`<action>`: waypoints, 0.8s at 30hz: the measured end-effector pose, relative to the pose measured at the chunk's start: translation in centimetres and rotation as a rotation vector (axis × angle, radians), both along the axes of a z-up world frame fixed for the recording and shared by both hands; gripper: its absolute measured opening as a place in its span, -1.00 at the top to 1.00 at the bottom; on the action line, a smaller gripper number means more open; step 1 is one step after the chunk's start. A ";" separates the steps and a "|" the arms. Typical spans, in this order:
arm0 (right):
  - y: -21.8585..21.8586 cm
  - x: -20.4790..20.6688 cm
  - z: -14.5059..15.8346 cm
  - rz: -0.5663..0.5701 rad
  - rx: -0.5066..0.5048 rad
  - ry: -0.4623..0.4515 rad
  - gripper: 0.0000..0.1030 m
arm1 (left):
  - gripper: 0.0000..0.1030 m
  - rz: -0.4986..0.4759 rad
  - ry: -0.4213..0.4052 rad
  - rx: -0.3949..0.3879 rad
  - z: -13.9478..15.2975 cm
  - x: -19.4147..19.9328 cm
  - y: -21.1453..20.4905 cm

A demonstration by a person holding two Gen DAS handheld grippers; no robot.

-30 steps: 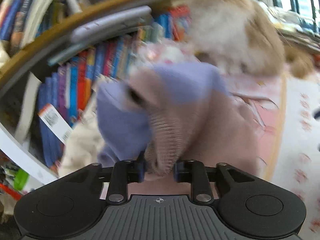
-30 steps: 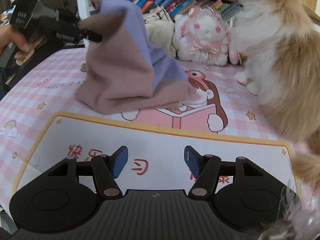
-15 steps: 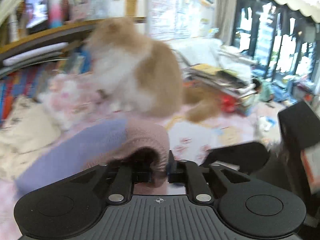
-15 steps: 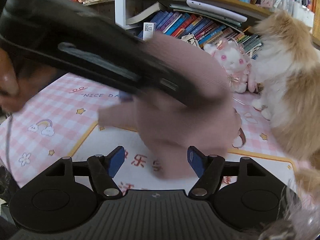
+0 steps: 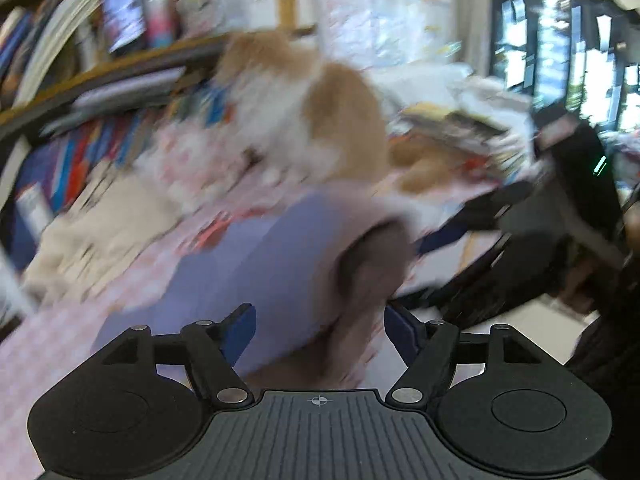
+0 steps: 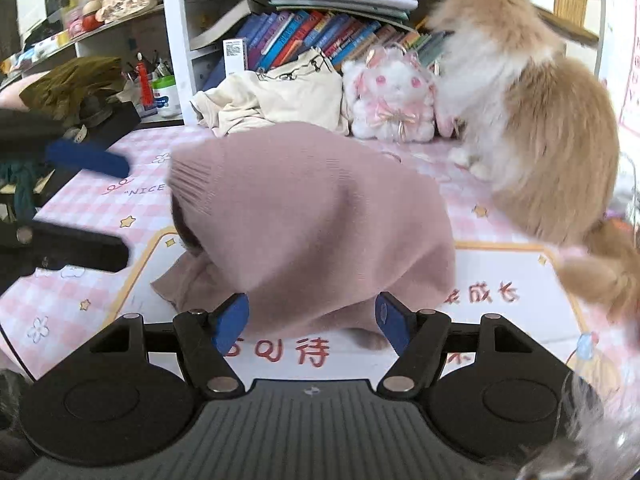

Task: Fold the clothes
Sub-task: 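Lift the sweater with both grippers, shaking it open in the air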

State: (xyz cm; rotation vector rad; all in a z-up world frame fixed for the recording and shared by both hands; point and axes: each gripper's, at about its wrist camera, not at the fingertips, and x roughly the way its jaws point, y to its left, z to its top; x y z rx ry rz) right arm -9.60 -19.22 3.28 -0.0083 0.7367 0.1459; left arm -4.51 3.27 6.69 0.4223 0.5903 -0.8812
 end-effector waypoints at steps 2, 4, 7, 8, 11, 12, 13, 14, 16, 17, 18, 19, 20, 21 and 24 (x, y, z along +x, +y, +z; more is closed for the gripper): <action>0.8 0.2 -0.1 0.020 0.003 0.011 -0.33 | -0.42 0.046 -0.026 0.055 -1.1 0.3 0.8; 2.0 0.1 -0.2 0.054 -0.007 0.016 -0.33 | -0.42 0.066 -0.094 0.130 -2.5 0.3 0.6; 3.5 0.4 -0.2 0.087 -0.009 0.029 -0.33 | -0.41 0.072 -0.238 0.269 -5.0 0.4 -0.5; 3.9 0.6 -0.1 0.094 -0.006 0.034 -0.33 | -0.41 0.069 -0.288 0.305 -6.0 0.7 -1.3; 4.4 2.0 0.2 0.050 0.072 0.072 -0.33 | -0.41 0.042 -0.375 0.356 -8.4 1.6 -2.8; 4.4 2.5 0.3 0.025 0.105 0.085 -0.33 | -0.41 0.033 -0.395 0.365 -9.1 1.8 -3.2; 4.5 3.1 0.2 -0.002 0.134 0.100 -0.33 | -0.41 0.020 -0.418 0.376 -10.0 1.9 -3.7; 4.5 3.7 0.0 -0.032 0.161 0.120 -0.33 | -0.42 0.007 -0.453 0.394 -11.0 1.9 -4.2; 4.6 4.7 -0.8 -0.098 0.184 0.173 -0.25 | -0.39 0.010 -0.537 0.423 -12.6 2.2 -4.8; 4.6 4.9 -1.1 -0.123 0.178 0.190 -0.25 | -0.29 0.021 -0.565 0.415 -12.9 2.5 -4.8; 4.5 4.8 -1.3 -0.139 0.176 0.198 -0.25 | 0.20 0.033 -0.558 0.394 -12.7 2.9 -4.5; 4.4 4.6 -1.4 -0.149 0.178 0.198 -0.26 | 0.67 0.048 -0.546 0.369 -12.3 3.3 -4.3; 4.2 4.5 -1.5 -0.157 0.181 0.197 -0.27 | 0.73 0.078 -0.523 0.327 -11.3 3.7 -3.7; 4.1 4.3 -1.6 -0.167 0.180 0.195 -0.27 | 0.80 0.107 -0.504 0.256 -9.8 3.8 -2.8; 4.1 3.8 -2.0 -0.183 0.163 0.187 -0.28 | 0.88 0.151 -0.478 0.077 -4.9 3.7 -0.4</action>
